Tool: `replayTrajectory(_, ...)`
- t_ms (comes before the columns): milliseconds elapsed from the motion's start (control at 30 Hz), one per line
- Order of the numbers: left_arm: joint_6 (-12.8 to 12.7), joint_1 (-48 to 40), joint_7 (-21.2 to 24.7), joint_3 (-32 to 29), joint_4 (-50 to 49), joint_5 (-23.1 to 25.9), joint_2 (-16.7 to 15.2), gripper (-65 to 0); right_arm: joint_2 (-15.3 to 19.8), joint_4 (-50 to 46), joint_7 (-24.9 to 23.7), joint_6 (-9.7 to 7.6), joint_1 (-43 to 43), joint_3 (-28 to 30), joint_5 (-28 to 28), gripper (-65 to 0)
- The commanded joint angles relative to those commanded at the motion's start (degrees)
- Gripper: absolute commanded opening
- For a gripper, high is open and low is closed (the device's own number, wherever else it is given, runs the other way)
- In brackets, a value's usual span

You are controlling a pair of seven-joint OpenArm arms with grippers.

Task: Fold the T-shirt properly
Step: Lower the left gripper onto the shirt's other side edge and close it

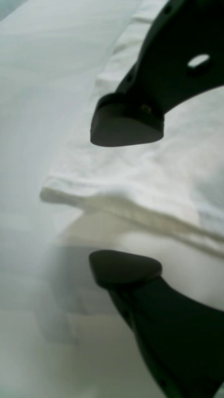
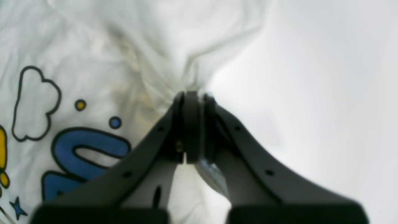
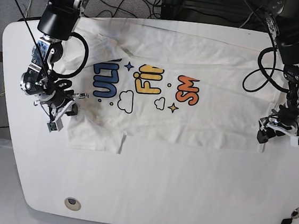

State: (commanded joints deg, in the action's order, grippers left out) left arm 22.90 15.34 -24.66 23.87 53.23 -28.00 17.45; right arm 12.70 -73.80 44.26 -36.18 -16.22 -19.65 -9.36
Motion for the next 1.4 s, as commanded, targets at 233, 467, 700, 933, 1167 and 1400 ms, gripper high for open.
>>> replayTrajectory(233,-1.85,-0.18,0.09,-2.11,0.0,-0.26,-2.11,-17.1,0.0,-0.09,0.0,0.0,0.0,0.0,0.0,-65.0)
replayTrajectory(467,-1.58,-0.26,0.09,-2.29,0.53,-0.35,-3.16,-17.1,0.0,-0.09,0.0,0.0,0.0,0.0,0.0,-65.0)
replayTrajectory(700,-1.49,-1.14,0.18,-2.2,0.62,-0.44,-3.25,-18.2,0.0,-0.09,0.0,0.0,0.0,0.0,0.0,-65.0)
replayTrajectory(933,-1.49,-1.14,0.35,-2.2,0.62,-0.44,-3.25,-53.3,0.0,0.0,-0.09,0.0,0.0,0.0,0.0,-65.0)
replayTrajectory(1167,-1.49,-1.14,0.44,0.53,1.32,-0.53,-3.25,-57.0,0.0,0.0,-0.09,0.0,0.0,0.0,0.0,-65.0)
replayTrajectory(1400,-1.32,-3.52,0.09,0.62,11.08,-0.53,-3.25,-63.8,0.0,-0.26,-0.09,0.0,0.0,0.0,0.0,-65.0)
